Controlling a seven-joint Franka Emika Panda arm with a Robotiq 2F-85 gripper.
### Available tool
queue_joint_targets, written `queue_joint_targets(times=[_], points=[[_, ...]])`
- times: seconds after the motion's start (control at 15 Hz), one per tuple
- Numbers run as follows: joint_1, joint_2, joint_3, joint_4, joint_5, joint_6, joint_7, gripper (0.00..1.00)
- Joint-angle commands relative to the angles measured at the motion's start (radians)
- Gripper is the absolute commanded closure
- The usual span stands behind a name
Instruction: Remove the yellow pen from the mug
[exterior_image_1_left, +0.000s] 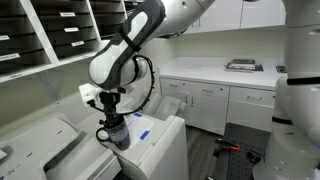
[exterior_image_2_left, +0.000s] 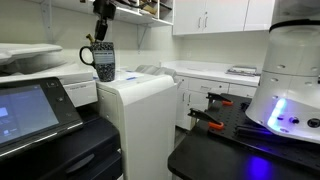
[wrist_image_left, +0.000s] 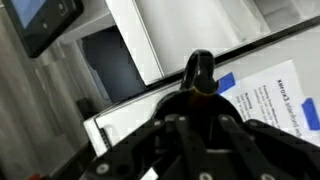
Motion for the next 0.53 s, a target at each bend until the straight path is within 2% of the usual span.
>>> queue_joint_targets(times=[0.0,0.47], points=[[0.011,-0.025,-0.02,-0.023,0.023,0.045,-0.022,0.95],[0.004,-0.103,-0.012,-0.043,0.048,0.053,-0.087,0.95]])
